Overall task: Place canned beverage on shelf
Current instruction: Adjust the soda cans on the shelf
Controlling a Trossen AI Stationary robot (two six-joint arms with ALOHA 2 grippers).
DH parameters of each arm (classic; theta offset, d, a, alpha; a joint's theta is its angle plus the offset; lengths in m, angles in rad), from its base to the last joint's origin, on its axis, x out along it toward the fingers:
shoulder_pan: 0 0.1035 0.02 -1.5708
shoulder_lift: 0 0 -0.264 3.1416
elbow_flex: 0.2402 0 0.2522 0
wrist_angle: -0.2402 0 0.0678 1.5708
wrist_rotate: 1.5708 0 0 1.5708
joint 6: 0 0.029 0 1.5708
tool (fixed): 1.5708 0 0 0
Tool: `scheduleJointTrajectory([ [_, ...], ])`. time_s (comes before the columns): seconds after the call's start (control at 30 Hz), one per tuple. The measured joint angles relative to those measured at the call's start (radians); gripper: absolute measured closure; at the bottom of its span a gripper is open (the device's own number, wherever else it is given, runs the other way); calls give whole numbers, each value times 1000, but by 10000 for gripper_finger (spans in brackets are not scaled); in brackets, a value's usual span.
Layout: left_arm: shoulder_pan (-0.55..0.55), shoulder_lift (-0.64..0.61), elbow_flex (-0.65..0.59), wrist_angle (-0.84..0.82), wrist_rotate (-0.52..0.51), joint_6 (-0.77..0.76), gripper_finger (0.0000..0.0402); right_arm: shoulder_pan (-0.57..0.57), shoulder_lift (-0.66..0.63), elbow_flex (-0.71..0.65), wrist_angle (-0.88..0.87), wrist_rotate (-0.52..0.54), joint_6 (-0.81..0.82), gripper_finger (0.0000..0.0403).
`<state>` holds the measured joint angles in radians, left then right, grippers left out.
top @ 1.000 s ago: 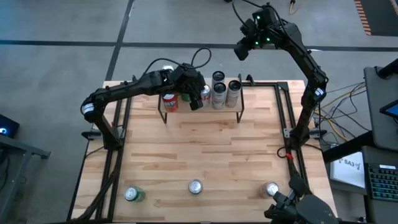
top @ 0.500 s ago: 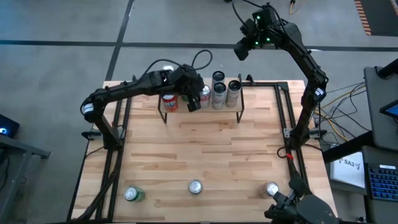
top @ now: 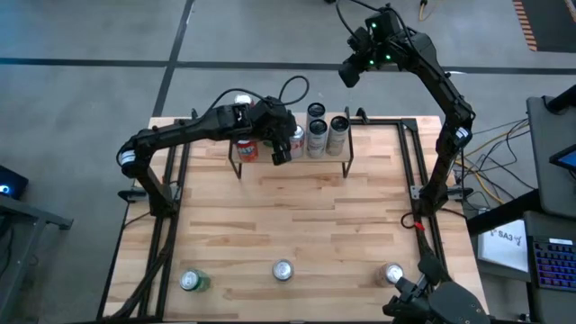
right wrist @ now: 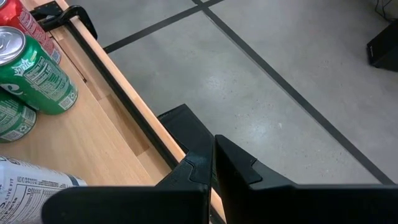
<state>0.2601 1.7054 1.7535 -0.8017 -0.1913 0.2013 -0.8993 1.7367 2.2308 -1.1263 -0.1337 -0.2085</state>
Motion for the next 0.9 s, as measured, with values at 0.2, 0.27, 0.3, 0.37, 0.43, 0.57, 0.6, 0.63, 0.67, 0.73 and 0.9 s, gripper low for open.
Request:
scheduleJointTrajectory([
  [0.2, 0, 0, 0, 4, -3, 32, 402, 0, 0, 0, 0, 0, 0, 394],
  [0.27, 0, 0, 0, 12, -4, 44, 402, 0, 0, 0, 0, 0, 0, 394],
  [0.3, 0, -1, 0, 17, -5, 51, 402, 0, 0, 0, 0, 0, 0, 394],
  [0.37, 0, -5, 0, 23, -5, 65, 402, 0, 0, 0, 0, 0, -1, 394],
  [0.43, 1, -12, 0, 29, -6, 77, 402, 0, 0, 0, 0, 0, -3, 394],
  [0.57, 2, -33, 0, 31, -7, 106, 402, 0, -1, 0, 0, 0, -2, 394],
  [0.6, 2, -39, 0, 33, -7, 113, 402, 0, -3, 0, 0, -3, -3, 394],
  [0.63, 2, -48, 0, 34, -1, 120, 402, 1, -5, 0, -1, -8, -2, 394],
  [0.67, 2, -54, 0, 34, 17, 125, 402, 3, -8, 0, -1, -18, -1, 394],
  [0.73, 3, -66, 0, 45, 74, 132, 402, 11, -16, 0, -2, -61, -4, 394],
  [0.9, 3, -94, -16, 59, 153, 138, 402, 43, -34, 0, -33, -177, -38, 394],
])
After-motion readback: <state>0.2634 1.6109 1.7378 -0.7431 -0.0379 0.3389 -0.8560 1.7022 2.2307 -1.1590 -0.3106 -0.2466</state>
